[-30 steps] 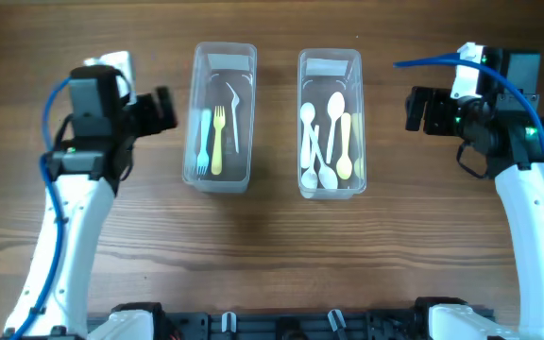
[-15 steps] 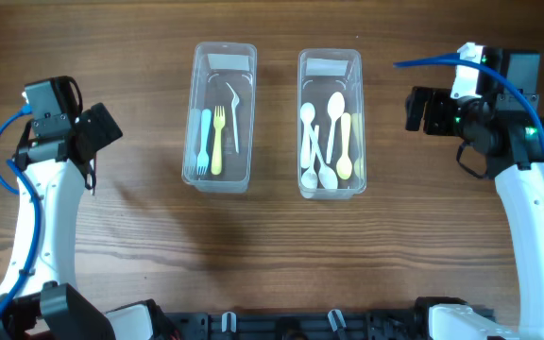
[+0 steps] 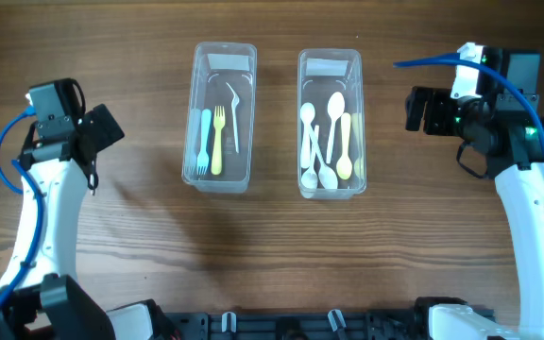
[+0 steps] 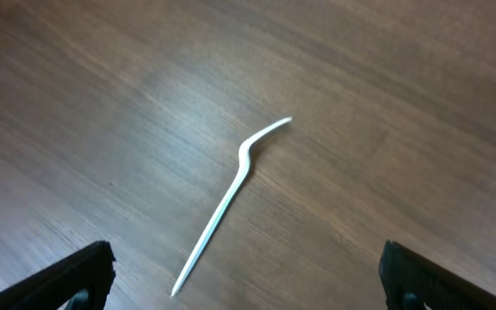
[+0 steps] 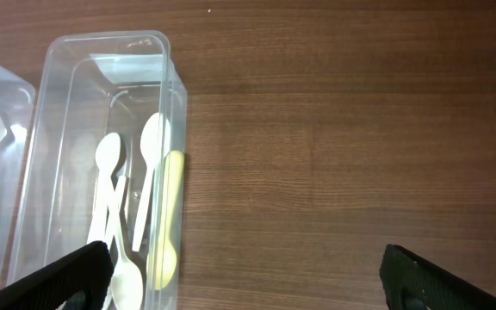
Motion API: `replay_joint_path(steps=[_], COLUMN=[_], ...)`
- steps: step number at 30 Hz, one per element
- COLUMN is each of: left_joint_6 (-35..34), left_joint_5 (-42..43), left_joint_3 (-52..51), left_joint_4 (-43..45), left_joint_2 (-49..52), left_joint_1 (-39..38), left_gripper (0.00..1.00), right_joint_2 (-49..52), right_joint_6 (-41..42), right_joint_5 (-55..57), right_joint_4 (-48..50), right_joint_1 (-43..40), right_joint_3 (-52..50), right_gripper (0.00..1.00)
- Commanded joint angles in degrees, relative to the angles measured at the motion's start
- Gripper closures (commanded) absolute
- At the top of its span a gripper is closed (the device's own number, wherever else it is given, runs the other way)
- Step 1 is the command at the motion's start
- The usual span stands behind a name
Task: Pack container
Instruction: 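Grasp the last white fork with the left gripper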
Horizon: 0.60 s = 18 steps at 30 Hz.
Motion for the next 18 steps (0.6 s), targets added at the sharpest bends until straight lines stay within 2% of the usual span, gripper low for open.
replay_joint_path(steps=[1,7,16,18], left_joint_6=[3.5,12.4,12.9,12.9], left_joint_5=[-0.6,-0.6,5.2,5.7], left_joint_3=[-2.9,-2.9,-2.9,-2.9], left_joint_4=[5.2,13.8,19.0,19.0], left_joint_2=[5.6,15.1,24.2,24.4], left_joint_1=[0.4,0.6,3.6,4.7], left_gripper=[0.00,0.00,0.00,0.10], right_joint_2=[0.5,0.5,0.5,0.5], right_joint_6=[-0.7,-0.7,-0.7,-0.7], right_joint_5=[0.8,0.8,0.8,0.8], right_joint_4=[0.2,0.2,0.2,0.2], right_joint_1=[-0.1,-0.1,-0.1,-0.1], right_joint_3=[0.9,0.9,0.9,0.9], right_gripper=[0.00,0.00,0.00,0.00])
